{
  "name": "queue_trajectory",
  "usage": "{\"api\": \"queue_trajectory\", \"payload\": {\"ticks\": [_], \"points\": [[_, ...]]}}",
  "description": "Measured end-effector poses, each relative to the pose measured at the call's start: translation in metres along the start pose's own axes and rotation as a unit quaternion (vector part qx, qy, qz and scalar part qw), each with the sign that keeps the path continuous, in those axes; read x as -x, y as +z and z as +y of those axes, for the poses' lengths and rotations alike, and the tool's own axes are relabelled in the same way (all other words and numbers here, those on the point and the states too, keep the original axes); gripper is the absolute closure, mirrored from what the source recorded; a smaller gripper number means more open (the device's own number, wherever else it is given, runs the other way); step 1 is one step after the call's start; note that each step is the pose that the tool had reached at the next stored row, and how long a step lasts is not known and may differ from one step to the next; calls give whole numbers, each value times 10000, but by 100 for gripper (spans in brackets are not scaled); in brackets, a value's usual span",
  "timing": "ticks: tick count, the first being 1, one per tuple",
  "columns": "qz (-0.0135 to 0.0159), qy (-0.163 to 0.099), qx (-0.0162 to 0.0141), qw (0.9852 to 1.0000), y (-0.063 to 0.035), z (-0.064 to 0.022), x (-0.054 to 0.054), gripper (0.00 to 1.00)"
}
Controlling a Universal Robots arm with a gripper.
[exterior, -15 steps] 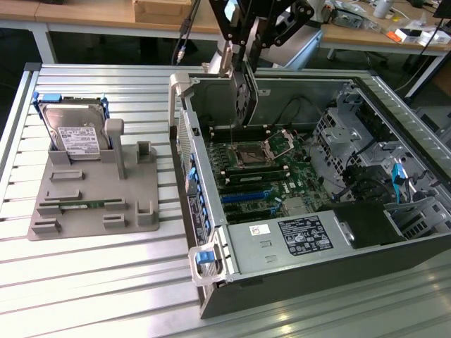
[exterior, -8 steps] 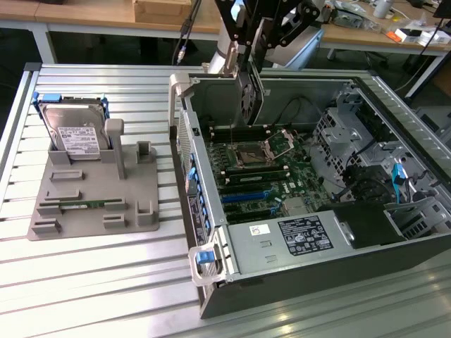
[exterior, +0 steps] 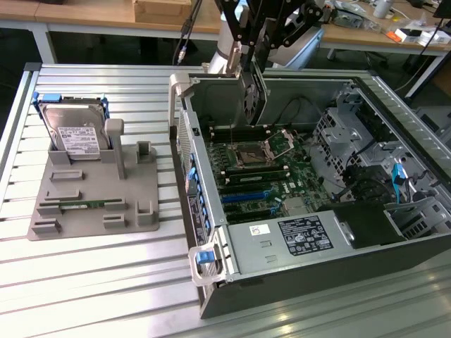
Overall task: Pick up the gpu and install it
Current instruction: 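Pick up the gpu and move the gpu toward the slot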
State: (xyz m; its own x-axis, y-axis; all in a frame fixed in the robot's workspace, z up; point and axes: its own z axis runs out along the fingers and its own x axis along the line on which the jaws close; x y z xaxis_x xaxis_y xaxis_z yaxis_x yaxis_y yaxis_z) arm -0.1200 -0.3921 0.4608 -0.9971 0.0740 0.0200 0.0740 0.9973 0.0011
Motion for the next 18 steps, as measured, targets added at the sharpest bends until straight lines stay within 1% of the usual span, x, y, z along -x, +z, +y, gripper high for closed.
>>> {"api": "queue_trajectory", "payload": {"ticks": [3,7,8,18], "points": [[10,0,-1,10000,1,3,45,75],[16,0,-1,10000,3,5,71,75],[23,0,-2,10000,7,8,102,75],[43,0,-3,10000,14,13,183,75]]}}
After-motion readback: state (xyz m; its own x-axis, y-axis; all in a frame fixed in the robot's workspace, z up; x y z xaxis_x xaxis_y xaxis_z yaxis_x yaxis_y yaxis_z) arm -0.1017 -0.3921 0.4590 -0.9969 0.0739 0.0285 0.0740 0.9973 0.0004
